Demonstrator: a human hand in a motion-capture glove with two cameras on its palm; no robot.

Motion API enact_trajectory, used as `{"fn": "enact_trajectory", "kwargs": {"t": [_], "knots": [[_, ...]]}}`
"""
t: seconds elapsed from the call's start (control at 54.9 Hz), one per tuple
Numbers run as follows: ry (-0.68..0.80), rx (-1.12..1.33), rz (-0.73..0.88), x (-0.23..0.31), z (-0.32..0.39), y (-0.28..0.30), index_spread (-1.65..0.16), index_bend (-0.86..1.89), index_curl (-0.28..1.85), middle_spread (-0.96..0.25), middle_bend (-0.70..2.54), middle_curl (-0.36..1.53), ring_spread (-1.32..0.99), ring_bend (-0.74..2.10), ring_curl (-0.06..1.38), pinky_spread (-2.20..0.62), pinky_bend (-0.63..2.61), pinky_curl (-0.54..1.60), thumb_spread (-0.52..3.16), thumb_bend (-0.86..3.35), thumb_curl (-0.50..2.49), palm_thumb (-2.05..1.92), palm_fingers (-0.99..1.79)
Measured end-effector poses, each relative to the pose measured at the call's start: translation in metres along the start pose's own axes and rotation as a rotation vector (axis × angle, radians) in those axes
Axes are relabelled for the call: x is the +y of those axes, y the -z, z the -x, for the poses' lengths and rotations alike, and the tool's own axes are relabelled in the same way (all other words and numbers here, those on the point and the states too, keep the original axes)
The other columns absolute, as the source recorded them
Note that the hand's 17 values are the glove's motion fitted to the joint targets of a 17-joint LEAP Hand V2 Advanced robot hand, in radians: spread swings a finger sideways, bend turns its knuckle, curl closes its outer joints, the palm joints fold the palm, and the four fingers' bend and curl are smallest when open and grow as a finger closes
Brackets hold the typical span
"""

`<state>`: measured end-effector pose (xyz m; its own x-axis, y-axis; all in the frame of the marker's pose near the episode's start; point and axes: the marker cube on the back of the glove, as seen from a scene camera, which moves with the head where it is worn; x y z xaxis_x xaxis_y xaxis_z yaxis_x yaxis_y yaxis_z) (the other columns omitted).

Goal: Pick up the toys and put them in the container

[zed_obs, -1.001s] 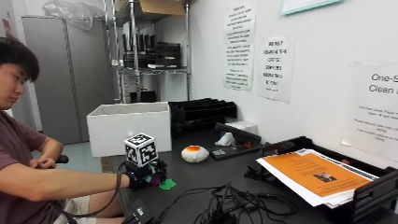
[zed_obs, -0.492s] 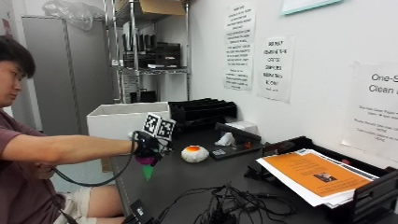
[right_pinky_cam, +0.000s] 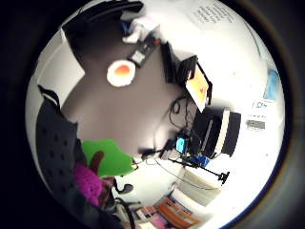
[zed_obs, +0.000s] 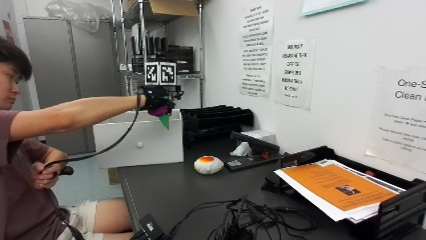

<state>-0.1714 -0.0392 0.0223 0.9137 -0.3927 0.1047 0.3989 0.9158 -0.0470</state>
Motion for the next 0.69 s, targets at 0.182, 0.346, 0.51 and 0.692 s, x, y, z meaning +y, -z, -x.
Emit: {"fn": "enact_trajectory", "kwargs": {"t": [0.182, 0.346, 0.51, 0.692], "knots": [[0.063, 0.005, -0.183, -0.023, 0.060, 0.071, -0.19, 0.95, 0.75, -0.16, 1.20, 0.71, -0.28, 1.35, 0.58, -0.33, 0.95, 0.48, 0.67, -0.01, 0.86, 0.50, 1.13], [0.129, 0.049, -0.266, -0.052, 0.125, 0.111, -0.19, 0.94, 0.79, -0.15, 1.20, 0.71, -0.27, 1.36, 0.57, -0.33, 0.95, 0.48, 0.66, -0.01, 0.90, 0.50, 1.13], [0.213, 0.073, -0.344, -0.093, 0.199, 0.121, -0.19, 0.93, 0.82, -0.15, 1.20, 0.72, -0.27, 1.37, 0.56, -0.34, 0.95, 0.48, 0.65, -0.01, 0.94, 0.48, 1.13], [0.294, 0.046, -0.388, -0.111, 0.237, 0.090, -0.20, 0.86, 0.84, -0.17, 1.14, 0.70, -0.27, 1.34, 0.55, -0.34, 0.95, 0.48, 0.65, -0.02, 0.96, 0.46, 1.07]]}}
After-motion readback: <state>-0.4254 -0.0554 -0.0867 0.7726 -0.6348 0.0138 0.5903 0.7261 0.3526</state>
